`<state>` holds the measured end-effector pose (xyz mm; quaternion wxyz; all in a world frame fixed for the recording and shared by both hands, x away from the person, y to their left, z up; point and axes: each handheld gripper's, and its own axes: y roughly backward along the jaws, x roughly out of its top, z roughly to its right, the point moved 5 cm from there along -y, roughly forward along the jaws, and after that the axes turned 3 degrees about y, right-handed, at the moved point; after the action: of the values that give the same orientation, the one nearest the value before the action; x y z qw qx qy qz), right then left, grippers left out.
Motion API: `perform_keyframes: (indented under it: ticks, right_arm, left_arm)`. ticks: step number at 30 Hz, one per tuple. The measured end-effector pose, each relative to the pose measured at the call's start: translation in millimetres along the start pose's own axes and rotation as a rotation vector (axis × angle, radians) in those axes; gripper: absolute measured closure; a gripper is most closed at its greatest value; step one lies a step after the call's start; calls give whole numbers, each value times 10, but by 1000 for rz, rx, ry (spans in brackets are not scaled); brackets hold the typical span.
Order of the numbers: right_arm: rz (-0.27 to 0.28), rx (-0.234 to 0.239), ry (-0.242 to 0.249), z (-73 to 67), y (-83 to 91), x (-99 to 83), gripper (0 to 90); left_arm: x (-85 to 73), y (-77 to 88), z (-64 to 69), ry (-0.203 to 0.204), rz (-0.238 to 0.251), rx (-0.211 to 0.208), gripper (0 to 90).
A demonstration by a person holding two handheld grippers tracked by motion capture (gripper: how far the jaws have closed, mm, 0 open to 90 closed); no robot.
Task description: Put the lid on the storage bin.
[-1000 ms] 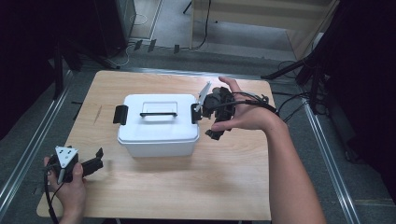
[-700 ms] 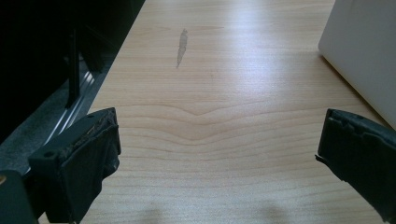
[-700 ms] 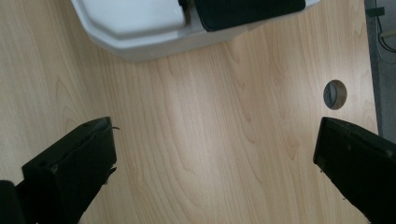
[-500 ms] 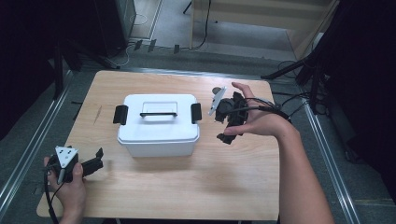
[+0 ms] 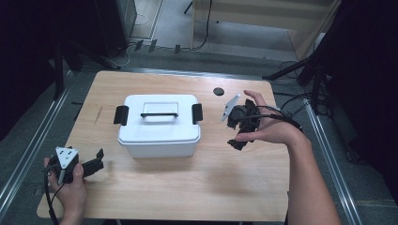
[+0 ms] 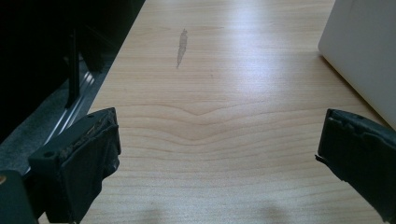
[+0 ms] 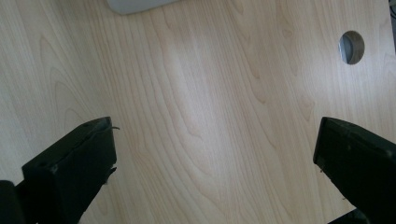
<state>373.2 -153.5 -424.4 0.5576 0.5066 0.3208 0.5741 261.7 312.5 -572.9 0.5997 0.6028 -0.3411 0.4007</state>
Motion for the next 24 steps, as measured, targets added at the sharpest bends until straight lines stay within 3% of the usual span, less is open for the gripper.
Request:
perform_keyframes:
  ticks: [12,24]
  right_arm:
    - [-15,6,-68,-23,-75,-339,0]
    - [9,-11,-138,-69,-180,-640,0]
  left_arm:
    - [0,-2,6,-2,0,0,0]
    - [-1,-1,9,-2,1,2,0]
